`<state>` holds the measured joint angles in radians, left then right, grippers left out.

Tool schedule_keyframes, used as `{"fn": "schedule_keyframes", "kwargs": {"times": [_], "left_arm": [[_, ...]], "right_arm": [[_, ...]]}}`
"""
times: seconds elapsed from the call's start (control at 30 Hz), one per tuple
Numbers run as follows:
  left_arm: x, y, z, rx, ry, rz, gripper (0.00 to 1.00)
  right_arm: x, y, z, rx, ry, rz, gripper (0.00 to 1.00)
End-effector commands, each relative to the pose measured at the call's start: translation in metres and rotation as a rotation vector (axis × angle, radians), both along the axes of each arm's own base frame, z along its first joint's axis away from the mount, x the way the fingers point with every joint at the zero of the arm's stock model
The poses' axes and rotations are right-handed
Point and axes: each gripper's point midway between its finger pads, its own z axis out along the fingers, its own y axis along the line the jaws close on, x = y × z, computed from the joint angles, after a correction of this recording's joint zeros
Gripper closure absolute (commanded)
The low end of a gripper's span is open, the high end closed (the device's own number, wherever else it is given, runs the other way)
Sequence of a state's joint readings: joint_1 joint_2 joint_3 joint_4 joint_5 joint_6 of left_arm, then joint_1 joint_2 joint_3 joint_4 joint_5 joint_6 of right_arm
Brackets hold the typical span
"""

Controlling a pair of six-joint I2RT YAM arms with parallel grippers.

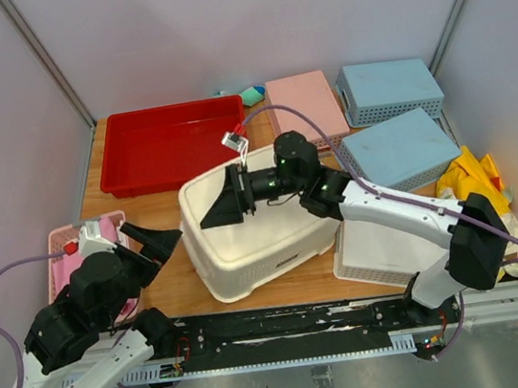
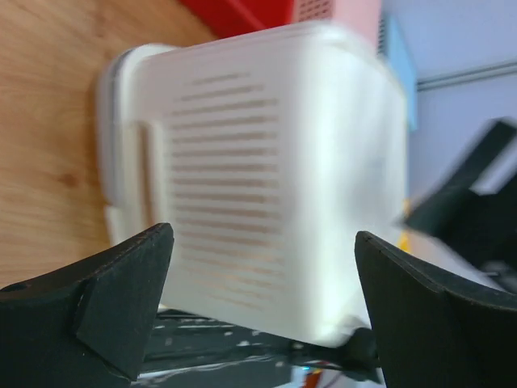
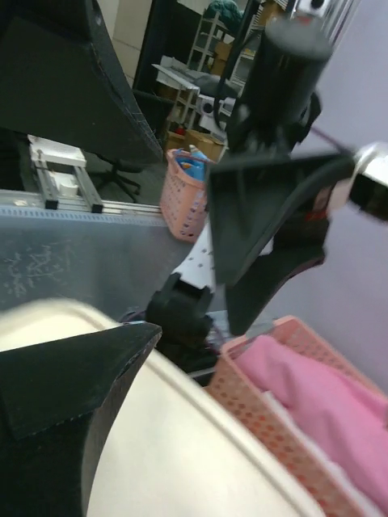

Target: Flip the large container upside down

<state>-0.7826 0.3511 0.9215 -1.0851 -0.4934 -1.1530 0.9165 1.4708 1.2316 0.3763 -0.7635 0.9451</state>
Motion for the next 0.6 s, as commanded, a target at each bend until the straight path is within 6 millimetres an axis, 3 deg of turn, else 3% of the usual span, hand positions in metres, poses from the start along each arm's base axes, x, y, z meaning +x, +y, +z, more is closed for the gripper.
{"fn": "schedule_keyframes", "kwargs": {"times": [0.0,0.27,0.37,0.47,0.57], "left_arm": [[0.01,-0.023,0.052,-0.309,-0.104,0.02,0.02],[0.012,-0.013,0.071,-0.282,-0.154,0.042,0.03],[0.019,-0.019,0.079,-0.19,-0.157,0.016,0.02],[0.034,-0.027,0.087,-0.07,-0.157,0.0,0.02],[0.049,-0.028,0.107,0.033,-0.187,0.014,0.01]], "right_arm": [[-0.019,0.006,-0.056,-0.155,0.123,0.075,0.19],[-0.02,0.007,-0.055,-0.162,0.106,0.087,0.19],[-0.008,-0.007,-0.046,-0.202,0.01,0.016,0.2],[0.037,-0.042,-0.043,-0.3,-0.11,-0.191,0.19],[0.094,-0.102,-0.052,-0.426,-0.17,-0.446,0.19]]}}
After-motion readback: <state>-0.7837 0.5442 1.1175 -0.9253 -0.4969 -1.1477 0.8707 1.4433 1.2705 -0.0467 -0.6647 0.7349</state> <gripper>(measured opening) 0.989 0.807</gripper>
